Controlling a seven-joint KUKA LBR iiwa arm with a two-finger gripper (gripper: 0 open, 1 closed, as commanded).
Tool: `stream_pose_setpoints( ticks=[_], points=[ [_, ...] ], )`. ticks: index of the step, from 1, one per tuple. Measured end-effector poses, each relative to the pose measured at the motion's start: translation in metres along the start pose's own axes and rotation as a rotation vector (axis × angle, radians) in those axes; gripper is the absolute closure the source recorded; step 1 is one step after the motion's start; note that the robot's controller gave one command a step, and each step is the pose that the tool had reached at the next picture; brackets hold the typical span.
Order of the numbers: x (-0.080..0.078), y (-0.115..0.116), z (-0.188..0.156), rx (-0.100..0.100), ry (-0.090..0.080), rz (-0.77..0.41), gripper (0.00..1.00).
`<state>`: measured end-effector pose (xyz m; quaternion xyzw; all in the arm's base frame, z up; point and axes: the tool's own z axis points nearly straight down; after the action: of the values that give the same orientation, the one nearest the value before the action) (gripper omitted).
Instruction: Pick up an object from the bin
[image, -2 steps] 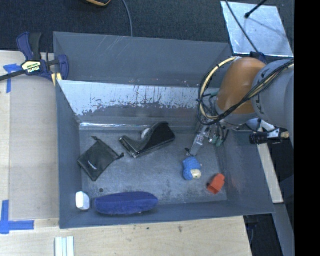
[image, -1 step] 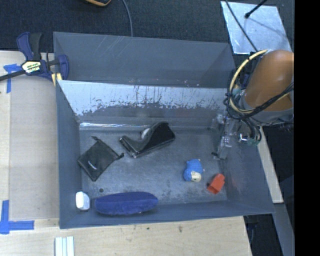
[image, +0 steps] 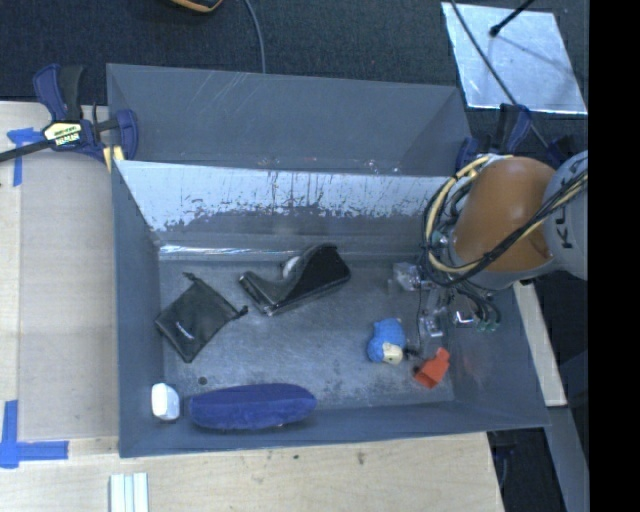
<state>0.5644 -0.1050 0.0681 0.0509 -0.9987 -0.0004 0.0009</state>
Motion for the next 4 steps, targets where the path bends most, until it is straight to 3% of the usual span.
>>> stream_pose_setpoints(
  ticks=[1,2,3,4],
  points=[
    [-0.034,0.025,-0.002,0.002,-0.008,-0.485,0.00],
    [0.007,0.071,-0.002,0.000,-0.003,-0.777,0.00],
    [0.007,0.069,-0.002,0.001,-0.003,-0.773,1.00],
    [-0.005,0.140,-0.002,0.001,-0.007,-0.994,1.00]
  ],
)
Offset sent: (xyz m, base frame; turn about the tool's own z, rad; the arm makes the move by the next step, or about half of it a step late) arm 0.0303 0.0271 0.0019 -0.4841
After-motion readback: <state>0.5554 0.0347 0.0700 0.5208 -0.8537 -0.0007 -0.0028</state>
